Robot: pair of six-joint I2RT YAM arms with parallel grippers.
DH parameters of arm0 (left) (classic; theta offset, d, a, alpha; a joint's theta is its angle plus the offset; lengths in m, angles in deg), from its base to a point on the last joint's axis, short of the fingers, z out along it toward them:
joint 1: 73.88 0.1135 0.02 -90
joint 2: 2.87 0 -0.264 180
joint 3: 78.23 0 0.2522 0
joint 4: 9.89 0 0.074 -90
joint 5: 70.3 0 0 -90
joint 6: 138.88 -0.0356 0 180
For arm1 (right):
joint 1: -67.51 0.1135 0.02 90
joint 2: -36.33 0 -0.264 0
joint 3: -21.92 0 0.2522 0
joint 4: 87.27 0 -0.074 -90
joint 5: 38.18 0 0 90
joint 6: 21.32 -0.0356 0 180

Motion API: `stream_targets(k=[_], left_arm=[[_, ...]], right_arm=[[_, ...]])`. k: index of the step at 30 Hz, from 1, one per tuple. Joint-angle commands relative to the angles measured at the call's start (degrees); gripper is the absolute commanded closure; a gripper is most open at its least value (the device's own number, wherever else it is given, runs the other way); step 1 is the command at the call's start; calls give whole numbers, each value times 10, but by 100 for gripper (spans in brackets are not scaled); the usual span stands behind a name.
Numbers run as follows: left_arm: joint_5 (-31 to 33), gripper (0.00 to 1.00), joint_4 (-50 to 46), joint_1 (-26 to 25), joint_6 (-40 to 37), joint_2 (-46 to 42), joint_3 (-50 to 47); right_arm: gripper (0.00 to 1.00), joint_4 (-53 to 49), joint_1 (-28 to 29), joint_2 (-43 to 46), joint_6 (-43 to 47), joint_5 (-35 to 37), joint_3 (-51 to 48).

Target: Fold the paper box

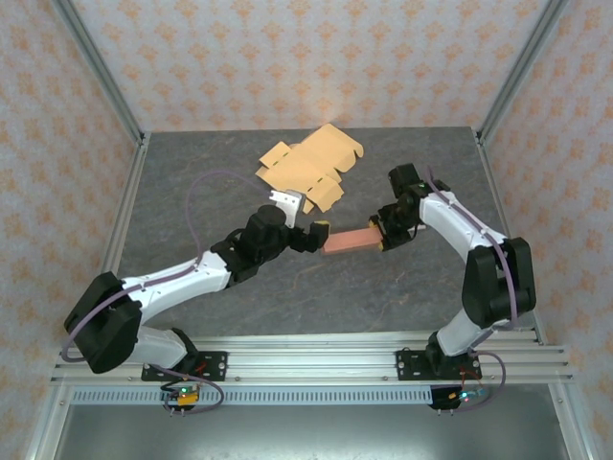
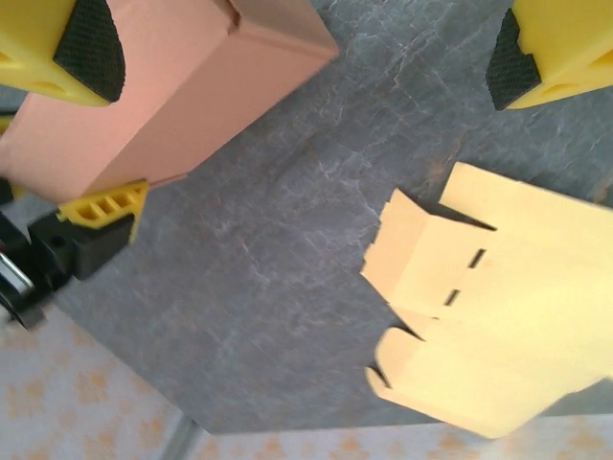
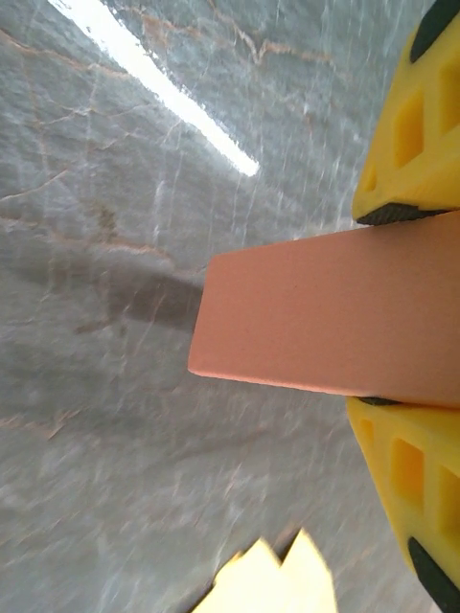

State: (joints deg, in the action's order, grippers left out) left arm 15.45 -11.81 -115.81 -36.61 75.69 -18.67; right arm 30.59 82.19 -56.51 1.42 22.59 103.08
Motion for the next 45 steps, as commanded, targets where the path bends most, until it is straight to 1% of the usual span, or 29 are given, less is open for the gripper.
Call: stream_targets(k=[1,2,5,8,9,13,17,21,26,29,32,36,39,42,45], left_arm=[[-61,0,-26,2,-117,31,2],[-57,0,-24,2,-118,39,5],[-73,0,-23,2,-123,71,15],[-121,0,-17,1,-139,94,20],[-136,0,-9,2,-142,97,17],[-162,0,25,2,-146,82,-4],[-167,0,-15,0,-180,77,2],[-201,0,-27,-2,-212,74,-2],[-190,0,-54,-17,-268,64,1],[-189,0,-42,-14,-266,49,-4],[-190,0,-37,-3,-244,40,3],[-192,0,-41,13,-224,50,13],[-197,0,-21,14,-216,47,1],[-197,0,-31,15,-212,42,5],[-191,0,-75,15,-205,45,25]], right_arm=[[58,-62,-2,-38,98,-61,8],[58,-65,-2,-47,108,-65,12],[56,-67,-2,-76,125,-68,23],[55,-64,-2,-89,124,-67,30],[54,-65,-2,-92,125,-63,34],[49,-81,-2,-95,125,-43,54],[48,-79,-2,-90,113,-28,67],[48,-77,-2,-96,105,-20,73],[48,-73,-2,-102,98,0,72],[49,-67,-2,-104,89,3,71],[49,-61,-2,-102,76,-4,69],[50,-48,-2,-83,55,-17,59],[50,-42,-2,-74,53,-20,56],[47,-59,-4,-73,86,18,68],[42,-64,-8,-63,161,42,74]])
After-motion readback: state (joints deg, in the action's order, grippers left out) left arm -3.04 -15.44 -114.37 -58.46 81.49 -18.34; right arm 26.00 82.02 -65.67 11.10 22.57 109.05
